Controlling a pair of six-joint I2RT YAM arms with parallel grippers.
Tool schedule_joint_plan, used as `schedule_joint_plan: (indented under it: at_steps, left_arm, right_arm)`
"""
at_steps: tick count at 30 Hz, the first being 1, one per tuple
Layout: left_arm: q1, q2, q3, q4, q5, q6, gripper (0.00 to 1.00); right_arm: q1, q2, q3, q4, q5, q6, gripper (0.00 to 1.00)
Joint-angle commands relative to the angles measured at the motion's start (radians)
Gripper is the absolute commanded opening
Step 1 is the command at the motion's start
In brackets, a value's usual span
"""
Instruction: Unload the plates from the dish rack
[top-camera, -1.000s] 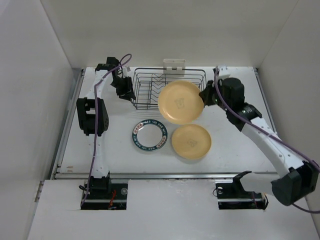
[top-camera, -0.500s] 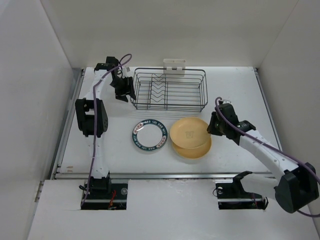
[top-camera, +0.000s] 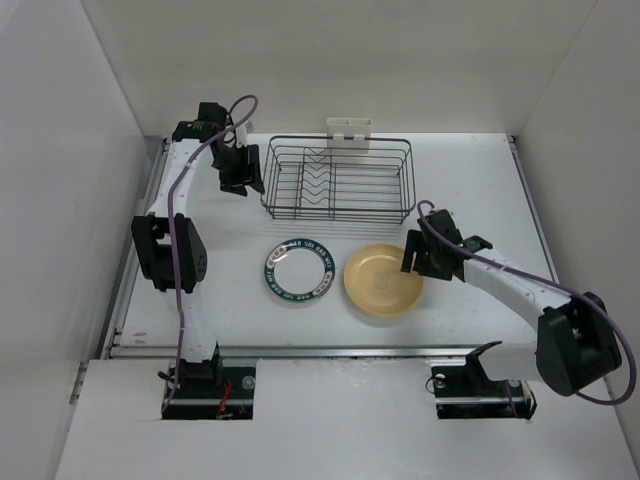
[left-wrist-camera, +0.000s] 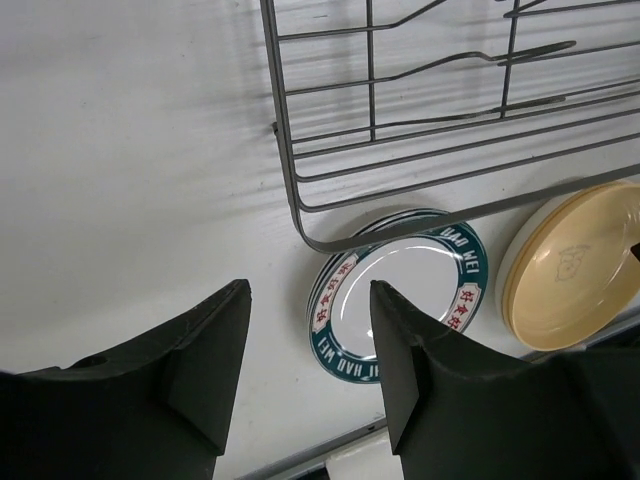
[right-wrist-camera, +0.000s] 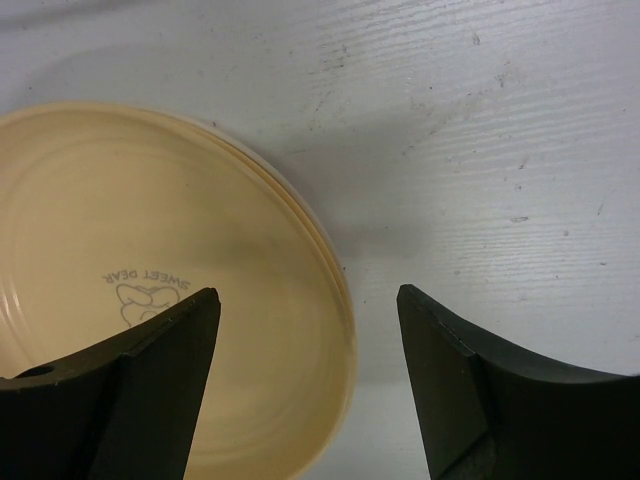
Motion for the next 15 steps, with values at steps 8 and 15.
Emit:
schedule_joint_plan:
  at_steps: [8, 15]
  left_arm:
    - [0.035, -0.157, -0.052, -0.007, -0.078, 0.015, 0.48]
    - [0.151, -0.343, -0.157, 0.098, -0.343, -0.111, 0.67]
  right_arm:
    - [0.000, -0.192, 0.120, -0.012, 0.163, 0.049, 0.83]
    - [-0.009, -0.510, 0.267, -0.082, 0.931, 0.107, 1.00]
